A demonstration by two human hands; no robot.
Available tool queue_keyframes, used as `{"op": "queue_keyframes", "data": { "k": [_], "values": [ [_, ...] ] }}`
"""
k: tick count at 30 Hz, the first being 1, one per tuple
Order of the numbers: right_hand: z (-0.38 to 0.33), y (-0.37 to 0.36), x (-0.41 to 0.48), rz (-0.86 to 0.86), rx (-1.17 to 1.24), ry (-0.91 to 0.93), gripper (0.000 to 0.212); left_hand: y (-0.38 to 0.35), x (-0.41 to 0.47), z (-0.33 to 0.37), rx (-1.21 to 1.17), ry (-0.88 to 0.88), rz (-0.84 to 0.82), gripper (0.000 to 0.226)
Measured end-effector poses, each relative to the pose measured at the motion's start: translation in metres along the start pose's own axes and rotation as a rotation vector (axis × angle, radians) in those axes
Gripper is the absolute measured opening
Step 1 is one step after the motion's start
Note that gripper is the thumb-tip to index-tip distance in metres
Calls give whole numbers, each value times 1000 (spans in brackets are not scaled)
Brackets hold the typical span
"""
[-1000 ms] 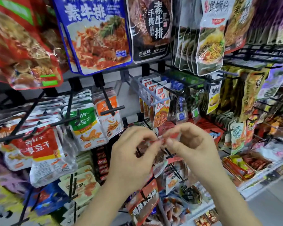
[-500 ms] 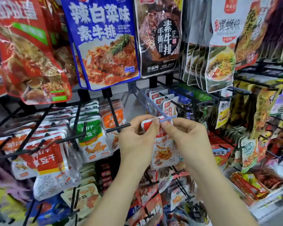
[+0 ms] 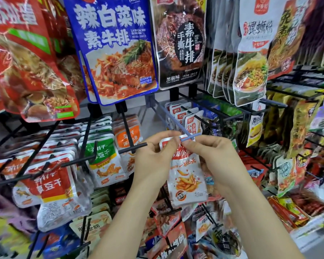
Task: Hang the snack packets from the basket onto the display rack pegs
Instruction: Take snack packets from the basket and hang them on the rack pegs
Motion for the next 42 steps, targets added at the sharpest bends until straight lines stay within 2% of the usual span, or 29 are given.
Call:
{"op": "queue_keyframes", "data": {
  "k": [3, 5, 7, 9, 12, 14, 16, 19, 22, 27, 31, 34, 37, 42],
  "values": [
    [17, -3, 5, -31, 117, -138, 12, -3, 1, -5, -10, 9, 11, 30],
    [21, -3, 8, -21, 114, -145, 15, -4, 3, -7, 2, 3, 16, 27],
    [14, -2, 11, 18, 10, -72, 8, -3, 3, -5, 49, -46, 46, 23],
    [4, 0, 14, 74, -128, 52, 17, 0, 3, -6, 97, -82, 77, 20],
    [2, 1, 17, 129, -207, 149, 7, 4, -5, -12, 81, -117, 61, 41],
    [7, 2, 17, 152, -224, 152, 10, 6, -11, -16, 138, -150, 34, 48],
    [6, 4, 17, 185, -235, 201, 12, 8, -11, -21, 220, -172, 44, 47],
    [-2, 4, 16, 241, -380, 364, 17, 13, -4, -26, 317, -175, 103, 50],
    [-2, -1, 15, 216, -514, 425, 14, 11, 4, -22, 436, -185, 129, 51],
    [1, -8, 15, 80, -466, 445, 25, 5, 15, -11, 732, -204, 103, 66],
    [0, -11, 8, 24, -412, 390, 30, 3, 15, -11, 839, -167, 30, 74],
    [2, -4, 0, 24, -403, 325, 32, 13, 7, -4, 849, -267, 99, 72],
    [0, 11, -14, 49, -413, 303, 25, 24, -5, -4, 861, -314, 149, 71],
    [-3, 44, -50, 95, -371, 251, 20, 18, -40, -11, 752, -381, 64, 44]
  ]
}}
Point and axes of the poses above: each hand's wrist, its own x-axis towards the middle knuckle, its own y-axis out of the back of the hand, z = x × y, the point moved 9 cm from there along x, towards the middle knuckle, and after that the axes turned 7 degrees about x, right-handed, at the moved point
